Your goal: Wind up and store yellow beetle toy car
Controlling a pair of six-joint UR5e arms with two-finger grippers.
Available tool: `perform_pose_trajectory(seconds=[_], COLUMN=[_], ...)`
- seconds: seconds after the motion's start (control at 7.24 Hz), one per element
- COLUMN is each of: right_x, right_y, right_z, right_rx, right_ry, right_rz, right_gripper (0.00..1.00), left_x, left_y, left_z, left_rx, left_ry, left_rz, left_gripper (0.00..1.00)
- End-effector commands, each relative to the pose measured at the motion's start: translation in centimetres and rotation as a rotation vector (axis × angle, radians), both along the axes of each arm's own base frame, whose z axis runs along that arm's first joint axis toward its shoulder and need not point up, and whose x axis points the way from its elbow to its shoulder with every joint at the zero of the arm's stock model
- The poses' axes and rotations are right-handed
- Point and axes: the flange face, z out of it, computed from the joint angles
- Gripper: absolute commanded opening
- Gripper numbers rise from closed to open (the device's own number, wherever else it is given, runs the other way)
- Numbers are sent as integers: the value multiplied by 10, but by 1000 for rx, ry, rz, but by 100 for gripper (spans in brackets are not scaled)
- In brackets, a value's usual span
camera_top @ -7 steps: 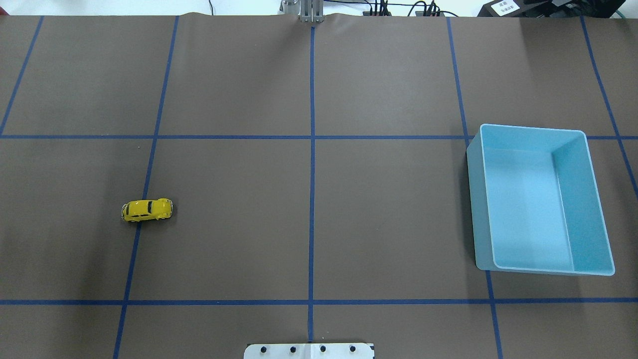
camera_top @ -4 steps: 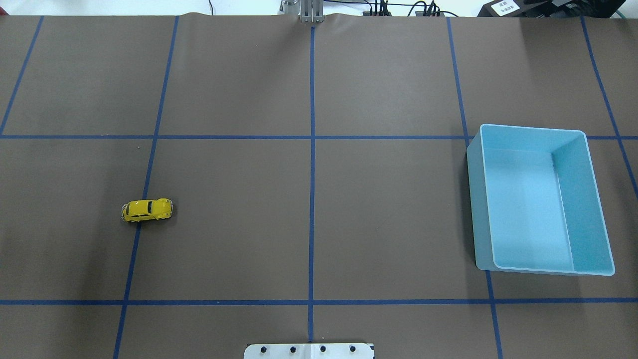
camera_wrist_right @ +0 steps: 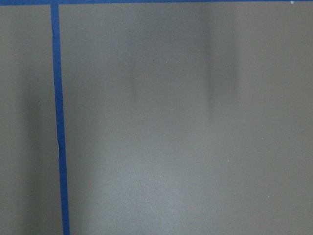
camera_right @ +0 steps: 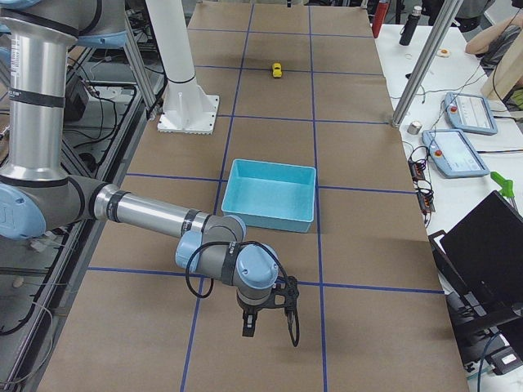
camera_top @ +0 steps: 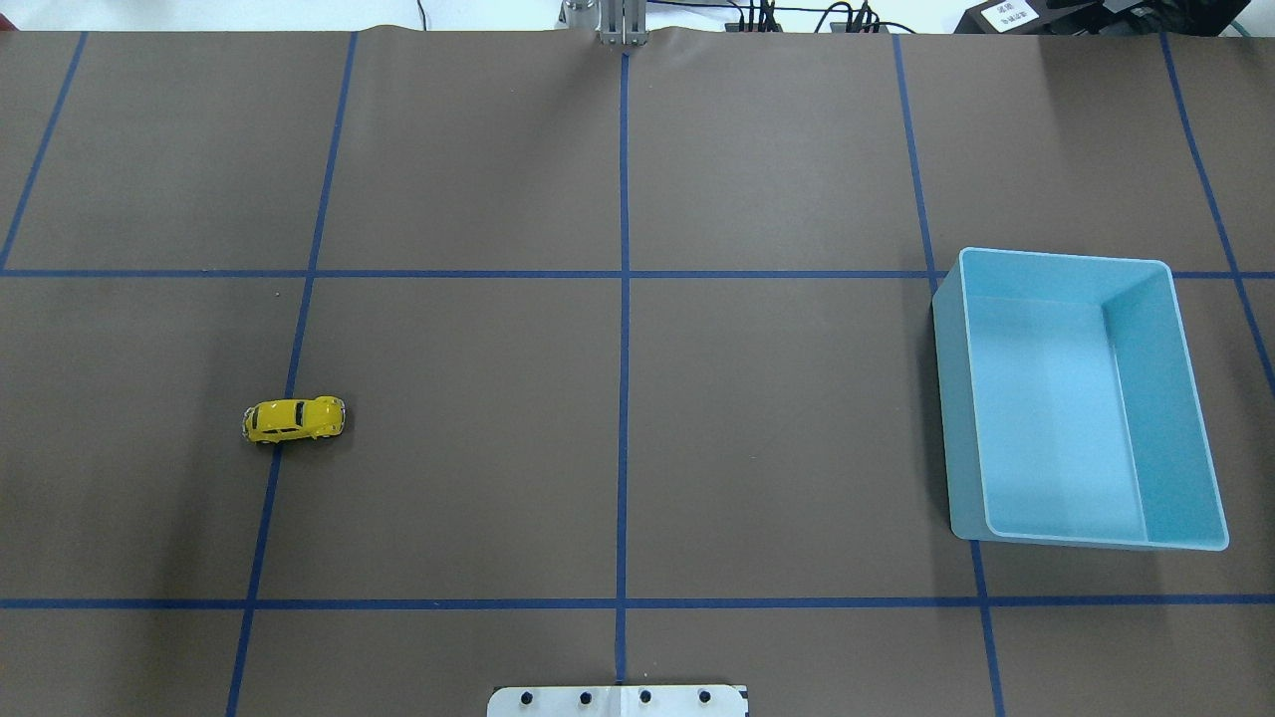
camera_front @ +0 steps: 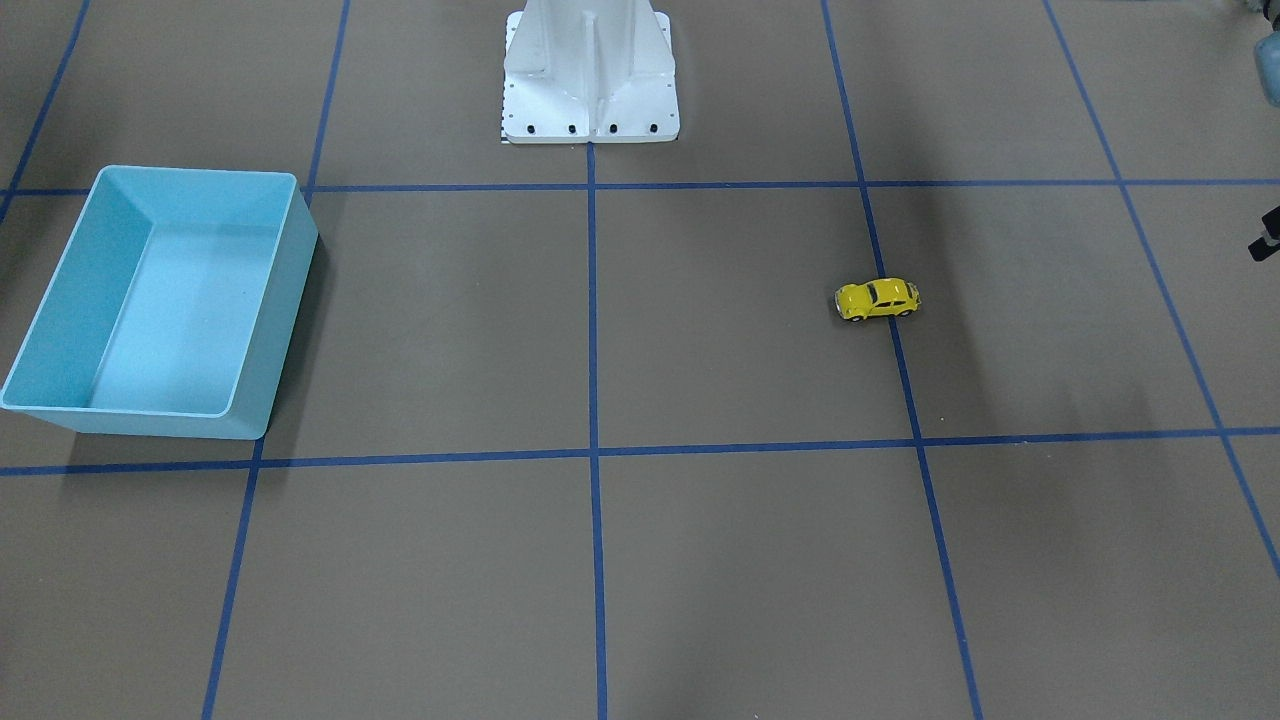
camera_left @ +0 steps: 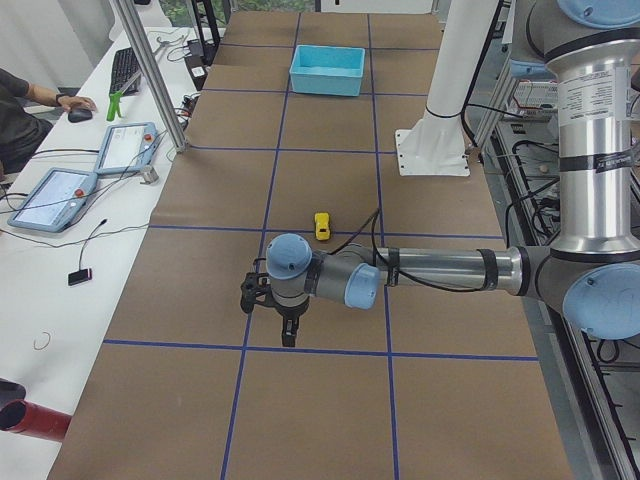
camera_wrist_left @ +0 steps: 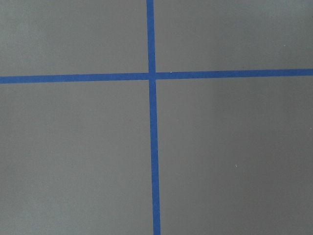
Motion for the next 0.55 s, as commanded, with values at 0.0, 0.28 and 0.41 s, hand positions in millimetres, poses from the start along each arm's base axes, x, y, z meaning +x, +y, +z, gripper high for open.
perform_pose_trajectory(seconds=[0.0, 0.28, 0.41], right_x=[0, 0, 0], right_y=[0, 0, 0], right_z=[-1, 0, 0], right_rx=[4, 4, 4], right_ry=[0, 0, 2], right_rz=[-1, -2, -4], right_gripper=[100, 100, 100], left_x=[0, 0, 0], left_y=[-1, 0, -1], left_z=[-3, -4, -5], left_rx=[8, 10, 11], left_ry=[-1, -2, 0], left_rz=[-1, 0, 1], left_gripper=[100, 100, 100])
